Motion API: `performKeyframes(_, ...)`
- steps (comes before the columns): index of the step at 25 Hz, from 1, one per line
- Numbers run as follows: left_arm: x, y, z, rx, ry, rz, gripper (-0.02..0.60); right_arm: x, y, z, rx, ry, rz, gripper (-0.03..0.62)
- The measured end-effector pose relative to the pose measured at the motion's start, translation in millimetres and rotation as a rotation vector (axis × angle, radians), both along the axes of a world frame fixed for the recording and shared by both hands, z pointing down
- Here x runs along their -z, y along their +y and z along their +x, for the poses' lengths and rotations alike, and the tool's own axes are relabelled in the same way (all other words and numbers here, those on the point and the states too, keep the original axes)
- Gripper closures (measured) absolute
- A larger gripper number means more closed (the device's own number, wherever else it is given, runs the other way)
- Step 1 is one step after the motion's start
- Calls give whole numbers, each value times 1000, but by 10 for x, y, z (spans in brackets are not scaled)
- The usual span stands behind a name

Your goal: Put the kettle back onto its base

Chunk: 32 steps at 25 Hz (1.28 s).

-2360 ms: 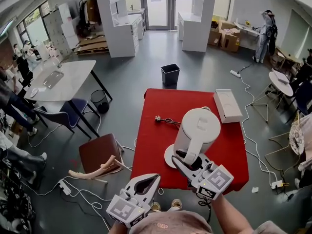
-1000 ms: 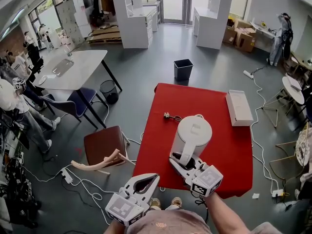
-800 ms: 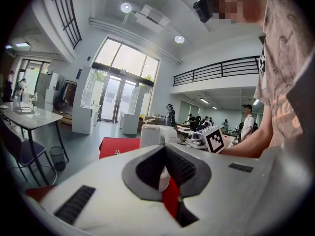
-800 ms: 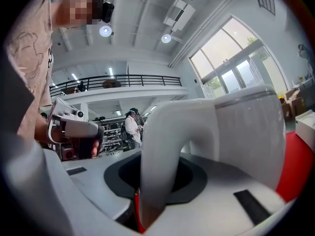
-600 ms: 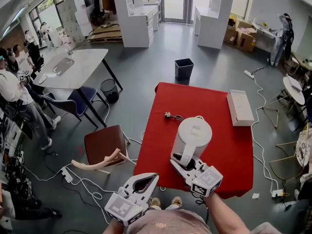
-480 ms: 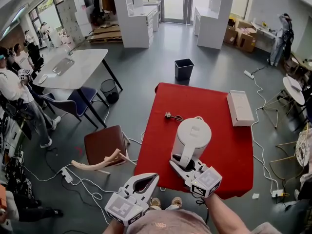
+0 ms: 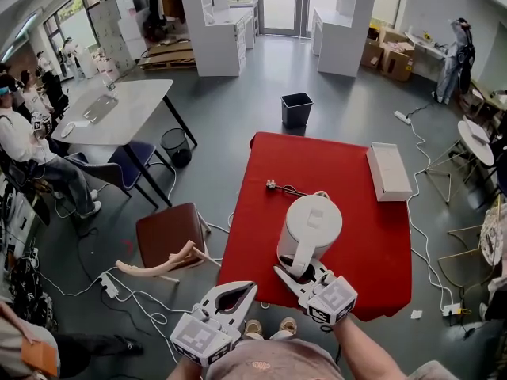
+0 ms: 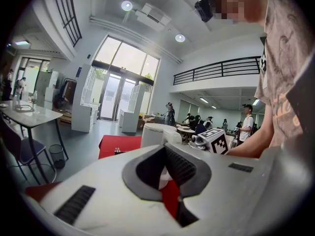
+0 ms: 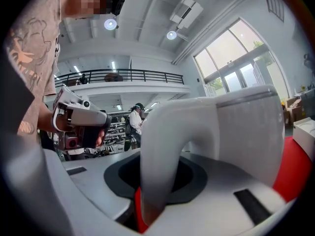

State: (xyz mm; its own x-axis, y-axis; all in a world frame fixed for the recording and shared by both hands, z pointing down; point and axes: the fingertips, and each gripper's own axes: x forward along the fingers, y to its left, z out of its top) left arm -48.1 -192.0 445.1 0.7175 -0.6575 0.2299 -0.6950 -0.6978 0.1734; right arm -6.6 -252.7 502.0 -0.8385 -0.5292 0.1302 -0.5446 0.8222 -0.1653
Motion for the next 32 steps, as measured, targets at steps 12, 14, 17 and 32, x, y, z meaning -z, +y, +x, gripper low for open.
performKeyframes(12, -20, 23, 18, 11, 1, 12, 580, -111, 102, -14, -12, 45, 15, 493)
performKeyframes(14, -7, 21, 14, 16, 1, 11, 580, -129, 104, 3, -22, 48, 16, 493)
performKeyframes(17, -13, 23, -2, 21, -1, 11, 580, -129, 99, -1, -27, 47, 15, 493)
performKeyframes(32, 44, 73, 17, -9, 17, 7, 580, -162, 74, -3, -70, 137, 37, 450)
